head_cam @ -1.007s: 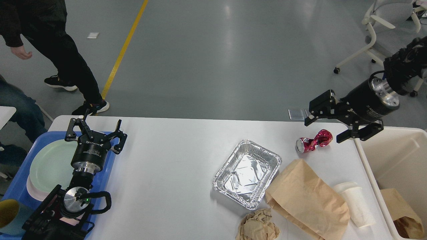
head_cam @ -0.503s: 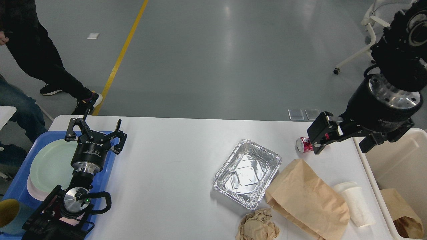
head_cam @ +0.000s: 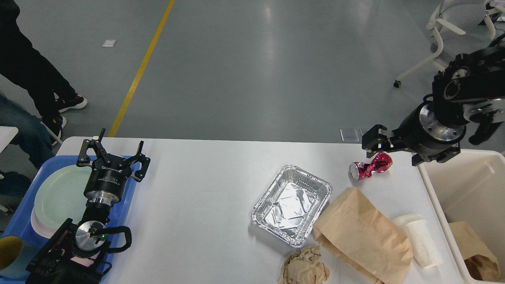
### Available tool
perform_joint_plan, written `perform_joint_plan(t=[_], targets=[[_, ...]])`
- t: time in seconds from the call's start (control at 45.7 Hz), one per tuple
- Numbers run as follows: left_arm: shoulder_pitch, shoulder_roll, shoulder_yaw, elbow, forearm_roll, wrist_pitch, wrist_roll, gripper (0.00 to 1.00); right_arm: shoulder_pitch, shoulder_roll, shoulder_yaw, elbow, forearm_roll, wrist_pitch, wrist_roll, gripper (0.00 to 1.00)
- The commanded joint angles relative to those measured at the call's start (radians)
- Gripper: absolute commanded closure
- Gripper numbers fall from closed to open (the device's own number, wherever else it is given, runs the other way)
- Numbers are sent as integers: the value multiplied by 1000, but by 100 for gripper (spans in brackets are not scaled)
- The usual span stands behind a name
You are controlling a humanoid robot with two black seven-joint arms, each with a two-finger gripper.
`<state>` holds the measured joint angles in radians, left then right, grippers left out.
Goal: Tidy desktop
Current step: 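Lower the right gripper onto the brown paper bag and grasp it, then lift the brown paper bag and carry it over the white bin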
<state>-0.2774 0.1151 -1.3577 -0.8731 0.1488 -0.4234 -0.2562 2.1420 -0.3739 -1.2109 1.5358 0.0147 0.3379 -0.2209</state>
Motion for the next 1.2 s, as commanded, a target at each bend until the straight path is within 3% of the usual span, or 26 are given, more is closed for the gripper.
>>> perform_joint_plan(t=[0.0,0.109,0.175,0.372,0.613,0.744,0.985,1.182], targets=[[0,0,0,0,0,0,0,4,-125,19,5,-72,-163,-22,96,10],[0,0,0,0,0,0,0,4,-211,50,1,-121,-418,-30,297,11],[1,0,0,0,0,0,0,4,-273,88,-6,-158,-551,-31,357,11],[0,0,0,0,0,0,0,4,-491,147,-6,-301,-748,-34,361,11],[0,0,0,0,0,0,0,4,-797,220,-4,-637,-766,-68,370,14],[0,0,0,0,0,0,0,4,-814,233,5,-629,-763,-77,391,14],[0,0,0,0,0,0,0,4,-807,234,11,-619,-756,-73,551,12],[0,0,0,0,0,0,0,4,-846,240,14,-622,-730,-71,525,11]])
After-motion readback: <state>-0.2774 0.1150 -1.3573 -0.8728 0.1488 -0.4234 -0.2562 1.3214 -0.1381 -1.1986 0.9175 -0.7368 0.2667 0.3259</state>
